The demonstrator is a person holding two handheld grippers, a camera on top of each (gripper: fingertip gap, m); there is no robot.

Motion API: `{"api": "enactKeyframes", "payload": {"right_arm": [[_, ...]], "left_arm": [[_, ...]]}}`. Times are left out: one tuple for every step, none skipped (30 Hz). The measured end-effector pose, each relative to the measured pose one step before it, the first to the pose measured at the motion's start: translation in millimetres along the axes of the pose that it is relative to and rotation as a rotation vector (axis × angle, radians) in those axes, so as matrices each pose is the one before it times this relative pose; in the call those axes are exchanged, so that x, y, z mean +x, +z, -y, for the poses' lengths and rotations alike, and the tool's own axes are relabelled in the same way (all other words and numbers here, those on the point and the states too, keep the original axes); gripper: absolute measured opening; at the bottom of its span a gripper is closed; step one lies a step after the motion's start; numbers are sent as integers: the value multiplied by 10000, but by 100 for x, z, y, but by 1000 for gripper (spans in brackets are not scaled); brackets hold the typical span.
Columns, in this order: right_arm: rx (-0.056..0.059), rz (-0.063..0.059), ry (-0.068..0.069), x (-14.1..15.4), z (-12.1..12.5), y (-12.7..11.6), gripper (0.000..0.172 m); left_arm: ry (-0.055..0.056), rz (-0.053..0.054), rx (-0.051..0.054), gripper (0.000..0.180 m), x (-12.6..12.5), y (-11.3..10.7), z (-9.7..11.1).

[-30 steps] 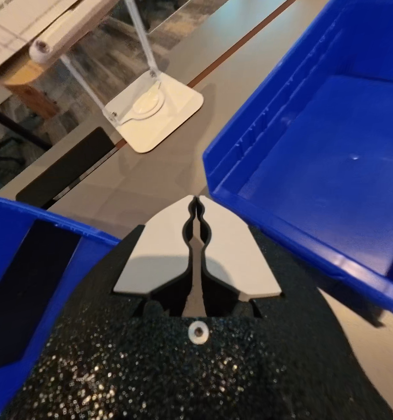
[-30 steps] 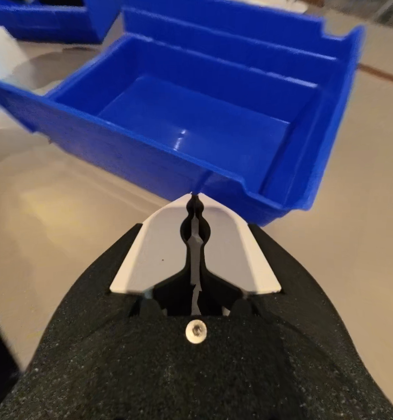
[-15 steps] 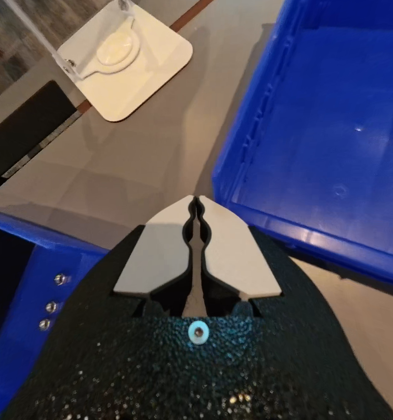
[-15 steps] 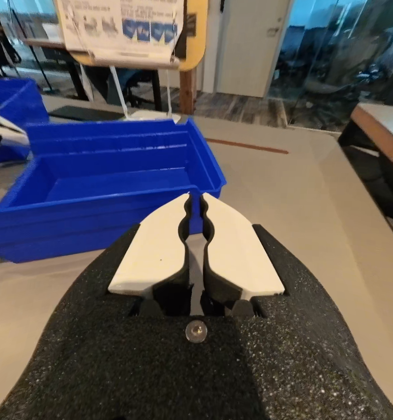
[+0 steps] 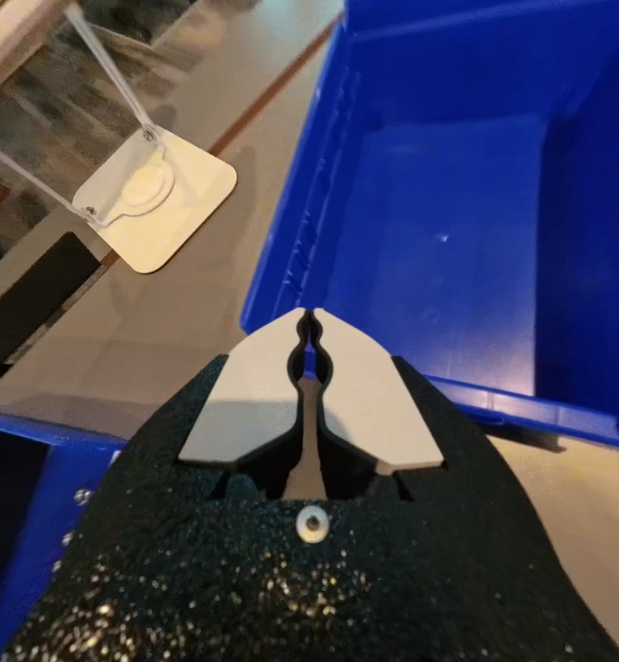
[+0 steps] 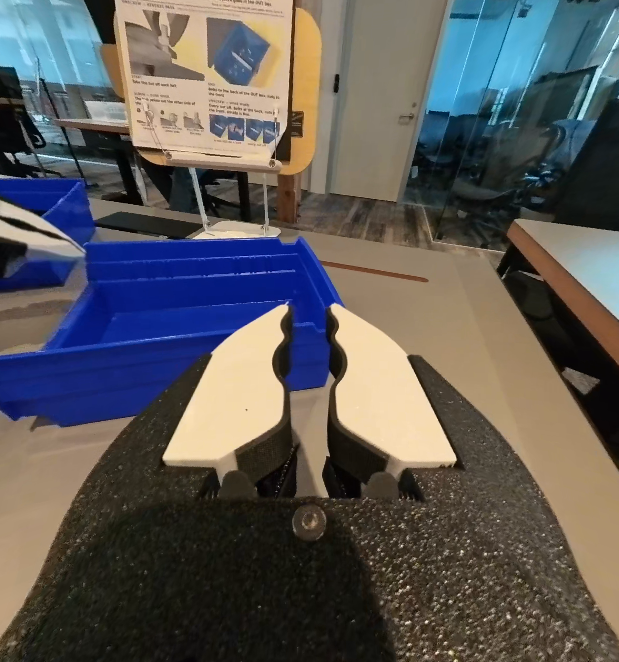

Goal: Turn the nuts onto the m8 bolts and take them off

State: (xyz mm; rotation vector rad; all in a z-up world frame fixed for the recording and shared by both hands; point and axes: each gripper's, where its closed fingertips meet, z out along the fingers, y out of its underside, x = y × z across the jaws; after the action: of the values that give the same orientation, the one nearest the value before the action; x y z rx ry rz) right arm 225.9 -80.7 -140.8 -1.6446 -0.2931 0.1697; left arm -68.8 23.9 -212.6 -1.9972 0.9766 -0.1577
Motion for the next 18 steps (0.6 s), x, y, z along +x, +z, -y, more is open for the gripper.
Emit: {"api": "enactKeyframes", "payload": {"right_arm": [[-8,102,61,-90,-66,87,17],[-8,81,49,-83,-73,97,18],[-14,64,33,-62,-59,105,18],[-16,54,17,-70,-60,103,18],[-14,55,8,-73,-56,109,18],[-12,61,6,-91,-43,103,19],[-15,62,13,-106,-46,104,19],[-31,60,9,-102,-58,82,19],[-54,50,-11,-100,-68,51,19],[-69,25,-36,-58,-70,10,19],[-57,-18,-57,-16,-29,-37,20],[-22,-57,-68,59,16,-84,20],[29,-73,-55,80,74,-114,20],[68,-58,-14,98,128,-111,20],[106,-31,23,97,143,-90,20],[130,-2,49,82,119,-28,20],[94,31,88,74,15,-7,20],[-10,48,128,66,-121,9,20]], "left_arm": [[-487,-47,326,0,-685,-345,202],[-404,311,177,10,-1088,-246,13],[-161,260,24,41,-902,-68,-212],[-38,78,-104,56,-528,132,-397],[-30,-112,-179,57,-149,338,-477],[-29,-291,-157,60,195,520,-427],[-78,-295,-140,64,243,642,-392],[-125,-291,-182,68,245,664,-402],[-150,-327,-195,70,323,608,-376],[-150,-374,-159,69,443,485,-277],[-136,-402,-112,63,565,320,-181],[-101,-300,-32,56,533,152,-50],[-56,30,15,57,206,1,5],[59,141,-77,53,130,-133,-111],[73,122,-185,45,214,-213,-273],[16,12,-144,41,468,-217,-207],[19,-112,-102,41,761,-178,-172],[98,-148,-148,40,907,-116,-256]]}}
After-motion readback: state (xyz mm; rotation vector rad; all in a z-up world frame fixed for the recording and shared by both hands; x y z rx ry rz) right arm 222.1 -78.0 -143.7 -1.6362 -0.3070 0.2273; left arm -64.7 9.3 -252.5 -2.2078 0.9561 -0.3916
